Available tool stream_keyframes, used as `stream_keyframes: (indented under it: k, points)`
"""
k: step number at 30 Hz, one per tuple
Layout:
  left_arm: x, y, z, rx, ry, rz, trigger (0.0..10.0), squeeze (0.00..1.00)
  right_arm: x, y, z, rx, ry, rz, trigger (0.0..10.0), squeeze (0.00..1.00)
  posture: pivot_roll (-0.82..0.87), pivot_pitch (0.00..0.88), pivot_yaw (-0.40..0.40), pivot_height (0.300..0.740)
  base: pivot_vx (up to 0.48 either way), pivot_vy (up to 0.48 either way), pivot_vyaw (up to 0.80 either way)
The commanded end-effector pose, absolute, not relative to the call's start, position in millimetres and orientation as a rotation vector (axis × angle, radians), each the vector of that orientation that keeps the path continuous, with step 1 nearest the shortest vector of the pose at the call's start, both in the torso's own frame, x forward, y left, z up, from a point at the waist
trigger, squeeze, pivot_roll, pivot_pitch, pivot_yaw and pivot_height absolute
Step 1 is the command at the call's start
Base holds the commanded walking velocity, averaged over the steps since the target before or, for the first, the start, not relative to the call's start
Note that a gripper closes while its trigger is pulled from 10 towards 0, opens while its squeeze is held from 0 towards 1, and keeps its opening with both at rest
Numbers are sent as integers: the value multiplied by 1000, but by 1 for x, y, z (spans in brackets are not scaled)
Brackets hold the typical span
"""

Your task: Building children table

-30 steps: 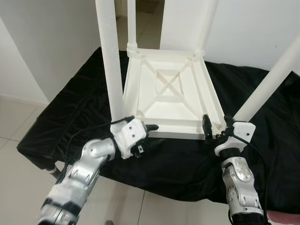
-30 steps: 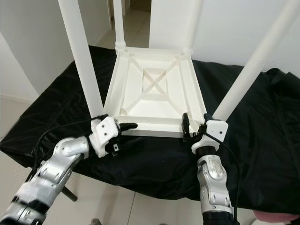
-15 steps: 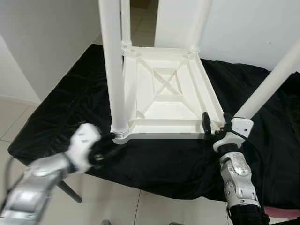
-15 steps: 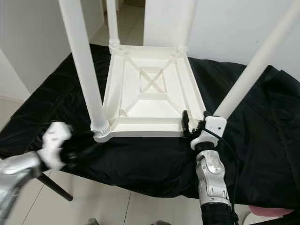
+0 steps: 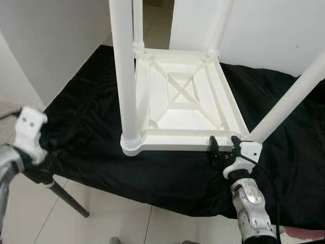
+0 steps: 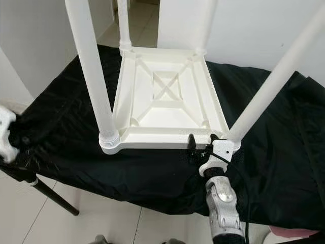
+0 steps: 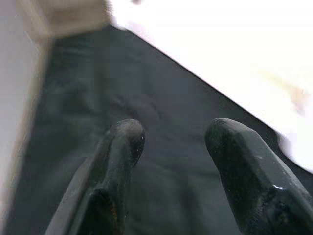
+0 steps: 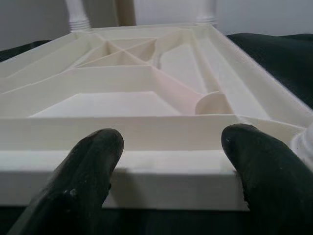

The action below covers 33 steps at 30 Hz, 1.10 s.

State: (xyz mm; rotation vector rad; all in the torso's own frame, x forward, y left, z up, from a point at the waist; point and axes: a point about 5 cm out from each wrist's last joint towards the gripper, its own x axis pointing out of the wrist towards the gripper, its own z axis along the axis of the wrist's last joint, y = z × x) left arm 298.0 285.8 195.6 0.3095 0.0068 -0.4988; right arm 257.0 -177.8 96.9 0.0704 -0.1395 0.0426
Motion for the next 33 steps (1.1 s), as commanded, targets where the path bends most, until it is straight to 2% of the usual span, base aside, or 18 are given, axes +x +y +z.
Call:
stream_keyframes:
  k: [1, 8, 10, 11, 12, 14, 16, 17, 19, 21, 22, 23, 24, 27, 29, 33]
  points:
    - [305, 293, 195, 301, 7, -454, 10000, 0, 251, -176, 94, 55, -135, 30, 10000, 0, -41, 38, -24, 740, 0, 0, 0]
    - [334, 285, 212, 209, -66, -440, 10000, 0, 233, -177, 92, 24, -136, -95, 10000, 0, -81, 38, 3, 740, 0, 0, 0]
    - [349, 270, 222, 137, -124, -472, 10000, 0, 224, -190, 91, 3, -134, -277, 10000, 0, -86, 36, 7, 740, 0, 0, 0]
    - [349, 270, 222, 137, -124, -472, 10000, 0, 224, -190, 91, 3, -134, -277, 10000, 0, -86, 36, 7, 740, 0, 0, 0]
    - [358, 259, 226, 96, -153, -490, 10000, 0, 220, -195, 88, -4, -122, -339, 10000, 0, -86, 36, 9, 740, 0, 0, 0]
    - [358, 259, 226, 96, -153, -490, 10000, 0, 220, -195, 88, -4, -122, -339, 10000, 0, -86, 36, 9, 740, 0, 0, 0]
    - [373, 224, 231, 69, -198, -596, 10000, 0, 213, -202, 91, -50, -135, -475, 10000, 0, -97, 31, 21, 740, 0, 0, 0]
    - [373, 224, 231, 69, -198, -596, 10000, 0, 213, -202, 91, -50, -135, -475, 10000, 0, -97, 31, 21, 740, 0, 0, 0]
    - [375, 204, 232, 63, -215, -681, 10000, 0, 213, -206, 96, -75, -153, -526, 10000, 0, -97, 31, 22, 740, 0, 0, 0]
    - [375, 200, 233, 60, -220, -699, 10000, 0, 216, -208, 99, -74, -158, -538, 10000, 0, -97, 31, 22, 740, 0, 0, 0]
    - [369, 184, 231, 63, -221, -812, 10000, 0, 224, -211, 105, -81, -180, -541, 10000, 0, -96, 30, 26, 740, 0, 0, 0]
    - [369, 184, 231, 63, -221, -812, 10000, 0, 224, -211, 105, -81, -180, -541, 10000, 0, -96, 30, 26, 740, 0, 0, 0]
    - [363, 173, 229, 61, -221, -882, 10000, 0, 230, -214, 110, -84, -199, -540, 10000, 0, -92, 30, 25, 740, 0, 0, 0]
    - [360, 169, 229, 68, -221, -914, 10000, 0, 233, -215, 112, -89, -209, -536, 10000, 0, -88, 29, 20, 740, 0, 0, 0]
    - [347, 156, 224, 87, -205, -1024, 10000, 0, 247, -222, 117, -98, -222, -522, 10000, 0, -77, 26, 11, 740, 0, 0, 0]
    - [337, 146, 219, 79, -187, -1102, 10000, 0, 263, -229, 124, -114, -243, -488, 10000, 0, -66, 23, -2, 740, 0, 0, 0]
